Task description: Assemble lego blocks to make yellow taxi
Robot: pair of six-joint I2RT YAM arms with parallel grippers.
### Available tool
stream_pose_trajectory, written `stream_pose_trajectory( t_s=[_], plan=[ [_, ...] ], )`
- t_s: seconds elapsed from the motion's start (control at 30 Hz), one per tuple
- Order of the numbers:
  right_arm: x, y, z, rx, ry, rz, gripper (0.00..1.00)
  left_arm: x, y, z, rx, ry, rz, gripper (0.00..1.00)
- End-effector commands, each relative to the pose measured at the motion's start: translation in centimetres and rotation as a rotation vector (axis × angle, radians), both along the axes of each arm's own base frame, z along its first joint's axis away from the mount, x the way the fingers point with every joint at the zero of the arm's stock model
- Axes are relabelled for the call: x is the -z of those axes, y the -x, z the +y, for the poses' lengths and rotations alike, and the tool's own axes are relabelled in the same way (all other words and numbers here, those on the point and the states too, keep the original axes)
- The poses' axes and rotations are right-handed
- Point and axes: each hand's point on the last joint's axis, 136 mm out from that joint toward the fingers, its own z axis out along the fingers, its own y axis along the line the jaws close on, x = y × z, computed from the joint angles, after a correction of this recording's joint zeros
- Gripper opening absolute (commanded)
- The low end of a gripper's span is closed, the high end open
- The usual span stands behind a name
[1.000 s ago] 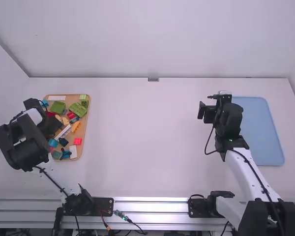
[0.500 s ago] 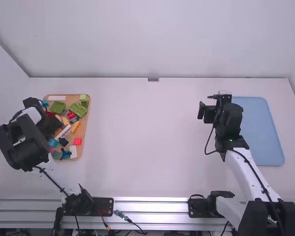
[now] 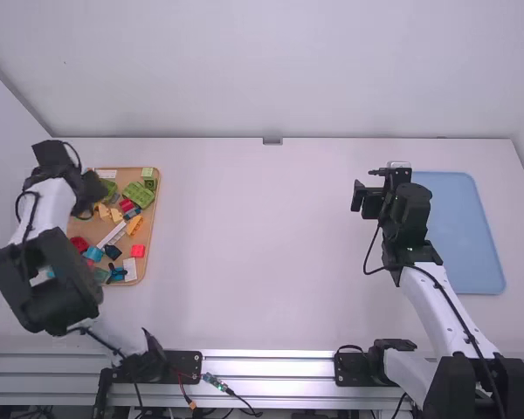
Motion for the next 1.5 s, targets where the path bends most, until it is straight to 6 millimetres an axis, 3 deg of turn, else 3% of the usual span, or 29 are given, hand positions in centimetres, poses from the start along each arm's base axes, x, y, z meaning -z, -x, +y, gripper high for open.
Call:
stream_pose_trajectory(
  t_s=[0.0, 0.07, 0.1, 0.13, 0.17, 0.2, 0.3, 0.33, 0.37, 0.47, 0.53, 0.63, 0.8, 1.03, 1.47],
  plan=[
    [-0.7, -0.3, 0.4, -0.009, -0.002, -0.014, 0.99, 0.2, -1.5, -6.5, 0.212, -0.026, 0.004, 0.02],
    [-0.7, -0.4, 0.3, -0.008, -0.002, -0.014, 0.99, 0.2, -2.5, -10.0, 0.337, -0.061, -0.009, 0.02],
    [-0.7, -0.3, 0.3, -0.008, -0.002, -0.014, 0.99, 0.2, -2.6, -10.7, 0.363, -0.069, -0.012, 0.02],
    [-0.7, -0.3, 0.3, -0.007, -0.002, -0.014, 0.99, 0.3, -3.3, -14.6, 0.505, -0.111, -0.025, 0.02],
    [-0.7, -0.4, 0.2, -0.004, -0.001, -0.014, 0.99, 0.5, -3.5, -17.2, 0.601, -0.147, -0.035, 0.02],
    [-0.7, -0.4, 0.2, -0.003, -0.001, -0.014, 0.99, 0.5, -3.6, -17.5, 0.612, -0.152, -0.037, 0.02],
    [-0.7, -0.4, -0.4, 0.012, -0.001, -0.014, 0.99, 1.4, -3.7, -23.4, 0.813, -0.301, -0.053, 0.02],
    [-0.7, -0.4, -0.5, 0.015, -0.001, -0.014, 0.99, 1.7, -3.5, -24.4, 0.863, -0.321, -0.050, 0.02],
    [-0.7, -0.4, -0.8, 0.021, -0.001, -0.014, 0.99, 2.4, -2.8, -27.0, 1.005, -0.366, -0.036, 0.02],
    [-0.7, -0.4, -0.9, 0.022, -0.005, -0.014, 0.99, 3.7, -0.8, -31.8, 1.263, -0.409, -0.018, 0.02],
    [-0.6, -0.3, -1.0, 0.026, -0.010, -0.010, 0.99, 4.7, 1.5, -35.8, 1.475, -0.409, -0.004, 0.02],
    [-0.6, -0.3, -1.0, 0.026, -0.011, -0.009, 0.99, 5.7, 4.6, -38.5, 1.701, -0.434, 0.047, 0.02],
    [-0.6, -0.3, -0.9, 0.025, -0.010, -0.008, 0.99, 7.2, 8.8, -40.7, 1.961, -0.487, 0.142, 0.02],
    [-0.4, -0.3, -0.9, 0.025, -0.010, -0.001, 0.99, 8.9, 10.3, -41.5, 2.058, -0.425, 0.156, 0.02],
    [-0.3, -0.2, -0.9, 0.025, -0.010, 0.005, 0.99, 11.8, 11.1, -41.7, 2.053, -0.330, 0.230, 0.02]
  ],
)
